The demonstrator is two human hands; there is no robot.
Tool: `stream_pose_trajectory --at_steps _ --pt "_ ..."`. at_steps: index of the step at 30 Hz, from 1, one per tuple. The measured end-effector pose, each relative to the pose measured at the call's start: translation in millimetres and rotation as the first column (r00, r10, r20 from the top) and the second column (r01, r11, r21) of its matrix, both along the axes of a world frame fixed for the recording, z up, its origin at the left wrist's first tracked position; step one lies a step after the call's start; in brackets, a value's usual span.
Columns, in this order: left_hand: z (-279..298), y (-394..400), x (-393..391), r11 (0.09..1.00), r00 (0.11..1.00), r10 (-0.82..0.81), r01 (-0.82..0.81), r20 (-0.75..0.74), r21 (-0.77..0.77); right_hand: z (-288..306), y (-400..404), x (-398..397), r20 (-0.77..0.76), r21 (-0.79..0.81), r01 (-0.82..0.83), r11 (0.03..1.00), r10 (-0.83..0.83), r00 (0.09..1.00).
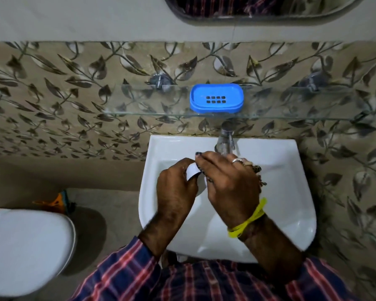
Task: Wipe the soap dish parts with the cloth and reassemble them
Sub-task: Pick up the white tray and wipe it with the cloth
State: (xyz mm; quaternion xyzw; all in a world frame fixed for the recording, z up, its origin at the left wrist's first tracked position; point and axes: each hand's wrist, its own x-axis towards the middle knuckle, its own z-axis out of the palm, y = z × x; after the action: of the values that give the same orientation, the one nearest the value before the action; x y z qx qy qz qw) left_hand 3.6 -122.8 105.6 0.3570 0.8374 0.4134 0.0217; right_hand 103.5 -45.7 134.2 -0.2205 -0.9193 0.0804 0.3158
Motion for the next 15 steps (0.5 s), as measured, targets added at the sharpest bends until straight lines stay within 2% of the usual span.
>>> stream_pose_trajectory --at_steps 5,10,12,15 --pt "-0.6 -7.2 -2.9 0.999 0.999 0.012 -0.013 -0.035 -0.043 -8.1 5.2 8.8 0.033 0.13 -0.114 0.985 0.111 0.993" --pt "-1.3 -11.9 -12.5 1.0 1.0 -0.008 0.008 -0.012 -0.029 -12.8 -1.2 -1.2 0.058 0.113 -0.219 0.969 0.213 0.975" --pt "-0.6 -18.3 -10.9 1.0 0.999 0.025 -0.025 -0.026 -0.009 -19.0 1.1 -0.8 0.039 0.073 -0.216 0.974 0.214 0.976" --pt "-3.0 -22.5 -6.9 0.999 0.999 0.041 -0.041 -0.004 -0.006 -26.3 1.7 -0.2 -0.061 -0.093 -0.161 0.983 0.155 0.986"
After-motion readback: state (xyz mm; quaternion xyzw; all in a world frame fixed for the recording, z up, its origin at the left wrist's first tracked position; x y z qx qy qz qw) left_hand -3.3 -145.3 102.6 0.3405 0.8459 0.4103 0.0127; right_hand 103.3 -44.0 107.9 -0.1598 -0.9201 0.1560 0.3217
